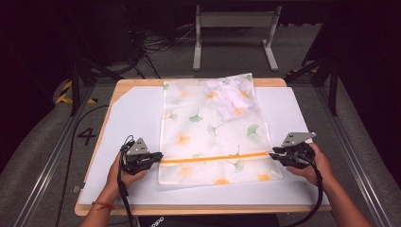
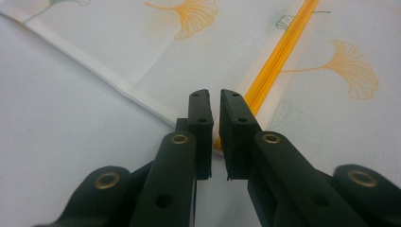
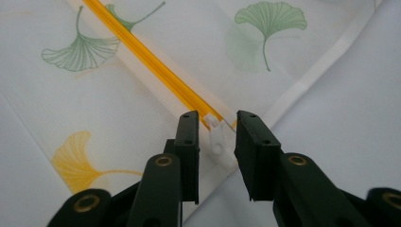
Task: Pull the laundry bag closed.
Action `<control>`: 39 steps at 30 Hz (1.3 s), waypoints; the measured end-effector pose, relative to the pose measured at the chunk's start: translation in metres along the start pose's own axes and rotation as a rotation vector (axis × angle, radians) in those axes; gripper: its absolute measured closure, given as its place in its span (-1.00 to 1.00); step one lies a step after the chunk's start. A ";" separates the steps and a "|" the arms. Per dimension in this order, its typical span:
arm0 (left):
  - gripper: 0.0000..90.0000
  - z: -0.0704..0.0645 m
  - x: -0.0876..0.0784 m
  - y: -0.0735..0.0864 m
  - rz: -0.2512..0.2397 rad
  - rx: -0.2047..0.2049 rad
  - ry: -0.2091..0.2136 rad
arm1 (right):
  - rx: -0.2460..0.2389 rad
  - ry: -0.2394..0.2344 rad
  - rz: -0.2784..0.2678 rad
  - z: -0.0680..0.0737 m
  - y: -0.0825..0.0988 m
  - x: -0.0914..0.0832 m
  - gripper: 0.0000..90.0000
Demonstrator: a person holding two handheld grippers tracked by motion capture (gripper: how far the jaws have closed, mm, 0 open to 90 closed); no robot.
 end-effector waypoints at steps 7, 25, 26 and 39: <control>0.45 0.005 -0.012 0.003 -0.058 -0.016 -0.063 | 0.035 0.050 -0.083 -0.003 0.005 -0.004 0.31; -0.74 0.014 -0.033 0.025 -0.133 -0.096 -0.154 | 0.138 0.195 -0.182 -0.015 0.030 0.000 -0.38; -0.75 0.015 -0.033 0.028 -0.125 -0.103 -0.162 | 0.141 0.203 -0.186 -0.015 0.031 0.000 -0.39; -0.77 0.020 -0.036 0.034 -0.138 -0.113 -0.168 | 0.172 0.251 -0.204 -0.017 0.044 -0.006 -0.42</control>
Point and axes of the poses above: each handheld gripper's, and its own axes: x roughly forward along the jaws, y roughly out of its underside, z roughly to its left, the point moved 2 cm from there along x, roughly forward along the jaws, and after that the axes turned 6 degrees about -x, right-handed, at the moved point
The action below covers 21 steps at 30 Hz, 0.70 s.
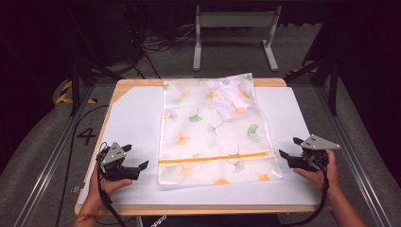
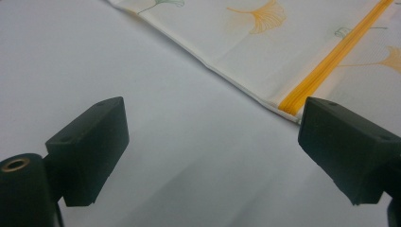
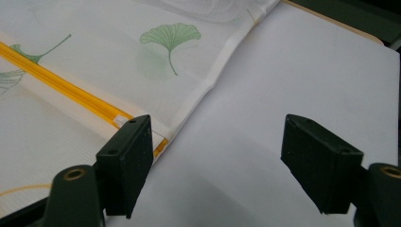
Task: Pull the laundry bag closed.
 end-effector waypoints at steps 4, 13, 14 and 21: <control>-0.77 0.001 0.000 0.001 0.006 -0.003 -0.003 | -0.014 0.000 0.007 0.001 0.000 0.001 -0.42; -0.77 0.001 0.001 0.001 0.016 0.004 -0.020 | -0.039 -0.004 0.022 0.005 0.001 0.005 -0.45; -0.77 0.001 0.001 0.000 0.011 0.001 -0.012 | -0.038 -0.007 0.022 0.005 0.001 0.005 -0.45; -0.77 0.000 0.005 -0.001 0.022 0.005 -0.014 | -0.027 -0.008 0.025 0.005 0.002 0.004 -0.44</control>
Point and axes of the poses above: each handheld gripper's, and its own axes: x roughly forward along the jaws, y roughly out of its underside, z roughly to its left, the point moved 2 cm from there along x, roughly forward along the jaws, and after that the axes turned 6 degrees about -x, right-handed, at the moved point
